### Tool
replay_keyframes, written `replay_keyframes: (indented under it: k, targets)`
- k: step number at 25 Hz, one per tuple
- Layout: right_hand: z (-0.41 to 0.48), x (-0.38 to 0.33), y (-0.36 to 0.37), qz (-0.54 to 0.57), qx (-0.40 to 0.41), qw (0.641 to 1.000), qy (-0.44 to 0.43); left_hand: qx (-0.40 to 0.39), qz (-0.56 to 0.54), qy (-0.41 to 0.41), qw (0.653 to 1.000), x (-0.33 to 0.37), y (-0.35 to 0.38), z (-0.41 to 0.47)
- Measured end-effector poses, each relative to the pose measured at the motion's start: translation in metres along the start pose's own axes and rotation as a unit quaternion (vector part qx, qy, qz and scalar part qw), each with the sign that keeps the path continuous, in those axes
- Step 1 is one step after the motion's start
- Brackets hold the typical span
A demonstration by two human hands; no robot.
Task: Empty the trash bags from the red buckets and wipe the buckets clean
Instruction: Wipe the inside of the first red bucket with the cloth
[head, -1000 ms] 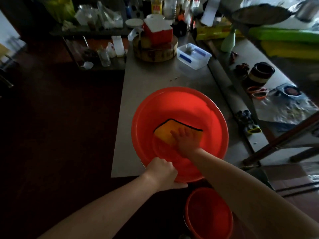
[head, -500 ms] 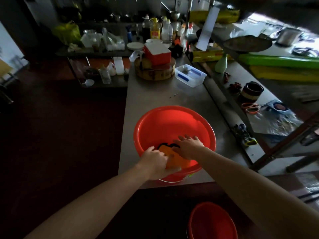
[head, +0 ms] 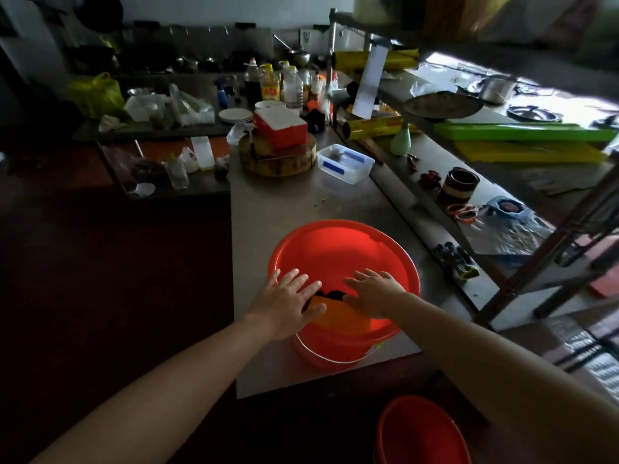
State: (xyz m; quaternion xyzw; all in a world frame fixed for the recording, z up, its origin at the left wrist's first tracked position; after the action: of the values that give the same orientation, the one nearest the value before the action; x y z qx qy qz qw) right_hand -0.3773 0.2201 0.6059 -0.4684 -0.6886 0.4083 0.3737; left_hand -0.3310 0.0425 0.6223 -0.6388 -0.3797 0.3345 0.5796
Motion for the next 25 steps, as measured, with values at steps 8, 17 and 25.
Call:
replay_keyframes:
  k: [8,17,25]
  targets:
    - [0.042,-0.004,0.041,0.006,-0.107,0.994,0.000,-0.005,0.006,0.008,1.000,-0.023,0.005,0.034]
    - [0.133,-0.036,0.097,-0.004,-0.159,0.984,-0.074,-0.020,0.019,-0.028,0.999,-0.061,0.012,0.097]
    - [0.153,-0.033,0.156,0.036,-0.229,0.971,-0.056,0.017,0.016,-0.075,0.997,-0.077,0.023,0.117]
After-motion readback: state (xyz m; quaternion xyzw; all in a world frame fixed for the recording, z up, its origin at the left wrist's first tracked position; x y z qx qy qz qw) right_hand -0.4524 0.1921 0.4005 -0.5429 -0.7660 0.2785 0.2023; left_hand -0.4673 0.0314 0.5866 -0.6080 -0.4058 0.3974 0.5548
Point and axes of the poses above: each hand's wrist, its own z-axis towards the middle knuckle, its own y-axis out of the palm, x = y × z, the point moved 8 cm from there along z, towards the middle knuckle, and after that the axes turned 6 degrees about y, right-handed, at the moved point
